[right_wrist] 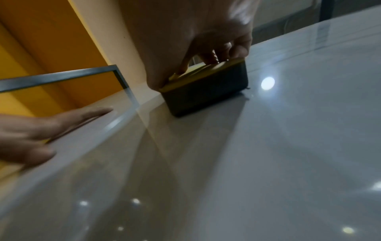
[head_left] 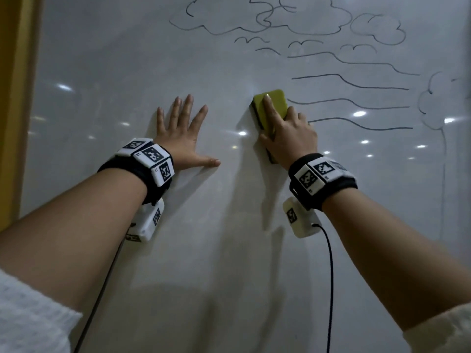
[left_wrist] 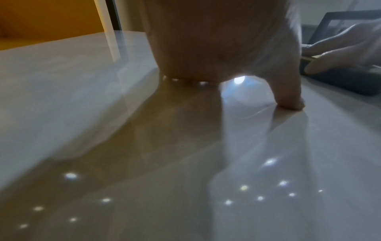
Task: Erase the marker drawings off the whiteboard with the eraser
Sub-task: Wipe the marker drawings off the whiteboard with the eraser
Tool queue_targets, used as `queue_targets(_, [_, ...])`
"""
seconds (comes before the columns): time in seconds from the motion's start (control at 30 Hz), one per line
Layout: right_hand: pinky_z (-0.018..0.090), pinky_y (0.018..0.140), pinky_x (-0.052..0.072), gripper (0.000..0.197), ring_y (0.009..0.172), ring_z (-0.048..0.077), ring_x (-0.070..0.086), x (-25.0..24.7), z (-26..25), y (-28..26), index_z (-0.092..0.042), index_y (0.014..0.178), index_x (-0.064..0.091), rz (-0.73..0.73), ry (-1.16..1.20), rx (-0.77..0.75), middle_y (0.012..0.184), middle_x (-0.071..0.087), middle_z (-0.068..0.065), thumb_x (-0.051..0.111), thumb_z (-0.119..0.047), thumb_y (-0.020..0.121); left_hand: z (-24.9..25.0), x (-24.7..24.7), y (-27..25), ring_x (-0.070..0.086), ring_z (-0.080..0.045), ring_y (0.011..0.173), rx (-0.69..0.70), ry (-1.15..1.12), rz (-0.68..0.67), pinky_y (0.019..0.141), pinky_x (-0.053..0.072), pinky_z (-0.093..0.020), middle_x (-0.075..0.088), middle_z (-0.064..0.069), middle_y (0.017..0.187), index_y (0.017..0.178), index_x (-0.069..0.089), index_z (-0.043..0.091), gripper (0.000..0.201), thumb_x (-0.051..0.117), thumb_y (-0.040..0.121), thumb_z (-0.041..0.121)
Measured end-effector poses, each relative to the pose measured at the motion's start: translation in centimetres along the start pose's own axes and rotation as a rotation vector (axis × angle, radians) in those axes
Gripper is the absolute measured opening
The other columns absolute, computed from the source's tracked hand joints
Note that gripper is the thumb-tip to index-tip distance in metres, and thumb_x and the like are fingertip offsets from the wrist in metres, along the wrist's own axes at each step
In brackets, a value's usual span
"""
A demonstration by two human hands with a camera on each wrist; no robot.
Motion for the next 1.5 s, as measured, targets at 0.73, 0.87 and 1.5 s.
queue_targets(0.73, [0.038, 0.079, 0.041, 0.071, 0.116, 0.031, 0.04, -1.2, -2.9, 1.8, -0.041, 0.148, 0.008, -0.04, -0.024, -0.249, 0.131, 0.039, 0.01, 0.047, -0.049, 0.089, 0.0, -0.2, -0.2, -0.032, -0.02, 0.139, -0.077, 0.007, -0.04, 0.112, -0.017, -0.047, -0.037, -0.001, 0.15, 0.144, -0.024, 0.031, 0.119, 0.057, 0.068, 0.073])
queue_targets(0.87, [0.037, 0.078, 0.041, 0.073, 0.116, 0.03, 0.041, -0.2, -4.6, 0.5, -0.038, 0.149, 0.007, -0.039, 0.013, -0.224, 0.131, 0.039, 0.01, 0.047, -0.049, 0.09, 0.0, -0.1, -0.2, -0.033, -0.019, 0.138, -0.072, 0.011, -0.029, 0.112, -0.017, -0.046, -0.038, 0.0, 0.149, 0.143, -0.026, 0.031, 0.119, 0.056, 0.068, 0.074])
queue_targets(1.5, [0.031, 0.053, 0.044, 0.061, 0.071, 0.032, 0.057, -0.2, -2.3, -2.9, -0.028, 0.126, 0.06, 0.257, -0.036, -0.381, 0.088, 0.059, 0.016, 0.069, -0.042, 0.068, 0.2, -1.4, -0.7, -0.019, -0.019, 0.143, -0.104, 0.0, 0.05, 0.115, -0.006, -0.046, -0.021, 0.001, 0.156, 0.149, -0.007, 0.03, 0.113, 0.06, 0.068, 0.07])
Point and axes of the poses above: each hand's wrist, its own y-axis towards the middle knuckle, its own x-axis out of the palm, z = x × y, the point moved 7 cm from there along y, towards the middle knuckle
